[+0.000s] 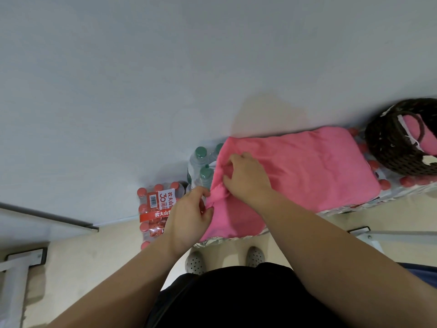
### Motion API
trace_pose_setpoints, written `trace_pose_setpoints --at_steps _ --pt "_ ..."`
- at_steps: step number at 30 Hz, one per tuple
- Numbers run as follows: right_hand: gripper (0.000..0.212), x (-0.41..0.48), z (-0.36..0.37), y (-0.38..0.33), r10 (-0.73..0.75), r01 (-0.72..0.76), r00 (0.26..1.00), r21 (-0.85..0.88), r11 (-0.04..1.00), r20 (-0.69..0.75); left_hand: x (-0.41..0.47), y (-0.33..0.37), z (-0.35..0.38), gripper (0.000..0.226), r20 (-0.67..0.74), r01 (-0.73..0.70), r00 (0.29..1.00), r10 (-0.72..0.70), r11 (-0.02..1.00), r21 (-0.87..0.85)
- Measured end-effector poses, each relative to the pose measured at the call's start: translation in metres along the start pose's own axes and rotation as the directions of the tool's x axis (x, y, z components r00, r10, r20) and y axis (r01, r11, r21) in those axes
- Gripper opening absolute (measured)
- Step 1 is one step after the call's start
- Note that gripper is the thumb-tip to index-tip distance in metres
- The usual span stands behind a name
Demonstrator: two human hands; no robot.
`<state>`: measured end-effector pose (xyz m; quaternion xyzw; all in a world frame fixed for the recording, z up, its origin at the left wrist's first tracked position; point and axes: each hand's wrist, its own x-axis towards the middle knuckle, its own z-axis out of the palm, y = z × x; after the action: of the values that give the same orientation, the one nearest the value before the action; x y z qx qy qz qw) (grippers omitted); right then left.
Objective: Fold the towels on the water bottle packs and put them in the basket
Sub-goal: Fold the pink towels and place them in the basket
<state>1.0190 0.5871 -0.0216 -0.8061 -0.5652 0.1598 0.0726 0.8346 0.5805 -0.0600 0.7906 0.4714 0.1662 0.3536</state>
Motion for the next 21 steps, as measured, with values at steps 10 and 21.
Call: trace_pose_setpoints --at_steps 10,21 --pt "0.036 0.000 0.001 -0.002 -0.014 0.013 0.997 0.012 1.000 0.079 0.005 -0.009 -0.003 0.015 0.135 0.195 0.974 -0.184 0.978 -0.074" --pt "0.024 0.007 -0.017 -0.011 -0.008 0.068 0.986 0.352 0.933 -0.168 -0.006 -0.014 -0.023 0.018 0.259 0.366 0.924 -0.280 0.844 -0.391"
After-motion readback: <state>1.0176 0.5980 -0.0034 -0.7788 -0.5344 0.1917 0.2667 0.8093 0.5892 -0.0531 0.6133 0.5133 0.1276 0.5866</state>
